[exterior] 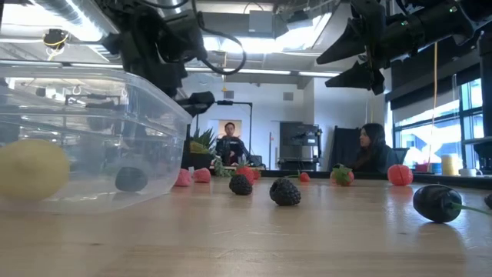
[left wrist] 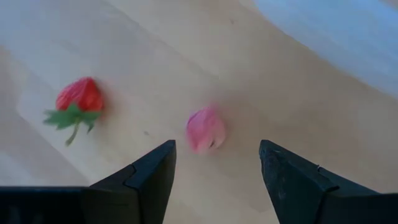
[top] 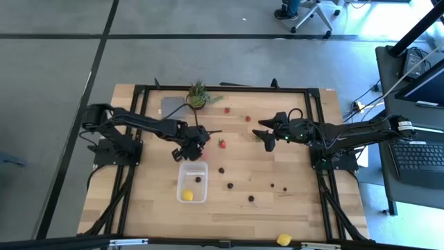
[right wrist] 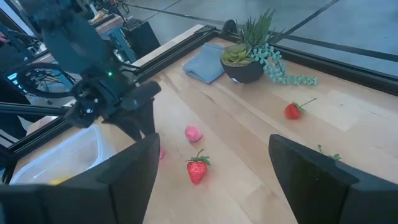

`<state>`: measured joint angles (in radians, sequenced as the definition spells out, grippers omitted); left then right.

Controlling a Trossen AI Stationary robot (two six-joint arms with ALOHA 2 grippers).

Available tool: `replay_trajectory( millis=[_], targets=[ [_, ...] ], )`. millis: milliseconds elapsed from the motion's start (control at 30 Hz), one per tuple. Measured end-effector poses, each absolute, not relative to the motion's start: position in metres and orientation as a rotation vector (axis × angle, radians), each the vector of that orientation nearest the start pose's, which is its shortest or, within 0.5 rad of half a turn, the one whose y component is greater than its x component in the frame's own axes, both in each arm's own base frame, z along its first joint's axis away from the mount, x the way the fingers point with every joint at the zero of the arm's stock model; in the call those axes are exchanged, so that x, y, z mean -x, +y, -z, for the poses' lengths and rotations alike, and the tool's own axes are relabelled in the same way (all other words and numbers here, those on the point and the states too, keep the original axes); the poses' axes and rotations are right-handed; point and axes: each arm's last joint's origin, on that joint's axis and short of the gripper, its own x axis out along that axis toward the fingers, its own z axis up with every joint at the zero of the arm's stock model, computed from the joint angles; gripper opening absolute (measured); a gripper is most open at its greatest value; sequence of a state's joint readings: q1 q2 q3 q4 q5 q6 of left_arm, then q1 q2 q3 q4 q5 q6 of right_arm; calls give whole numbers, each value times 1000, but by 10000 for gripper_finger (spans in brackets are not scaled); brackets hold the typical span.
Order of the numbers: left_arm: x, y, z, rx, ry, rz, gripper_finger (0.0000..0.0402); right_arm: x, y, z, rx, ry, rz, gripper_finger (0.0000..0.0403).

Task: Pick and placing Produce into tupperware
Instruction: Put the pink peach into the transparent bin

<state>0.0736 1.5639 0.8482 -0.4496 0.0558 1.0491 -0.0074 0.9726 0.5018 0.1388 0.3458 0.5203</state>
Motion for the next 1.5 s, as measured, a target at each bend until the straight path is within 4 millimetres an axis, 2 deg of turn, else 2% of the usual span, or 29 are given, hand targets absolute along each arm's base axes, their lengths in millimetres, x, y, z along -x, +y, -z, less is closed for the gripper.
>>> replay_trajectory(
  millis=[267,533,1500],
  targets=[
    [-290,18,-153,-807,1031,545,224,-207,-11,-233,-453,233,427,303],
    [-292,19,-140,-782,1086,554,209,-206,-11,-232,-451,237,428,303],
    [-294,19,-140,-676,1099,456,148,-206,-11,-232,-448,239,428,303]
  ],
)
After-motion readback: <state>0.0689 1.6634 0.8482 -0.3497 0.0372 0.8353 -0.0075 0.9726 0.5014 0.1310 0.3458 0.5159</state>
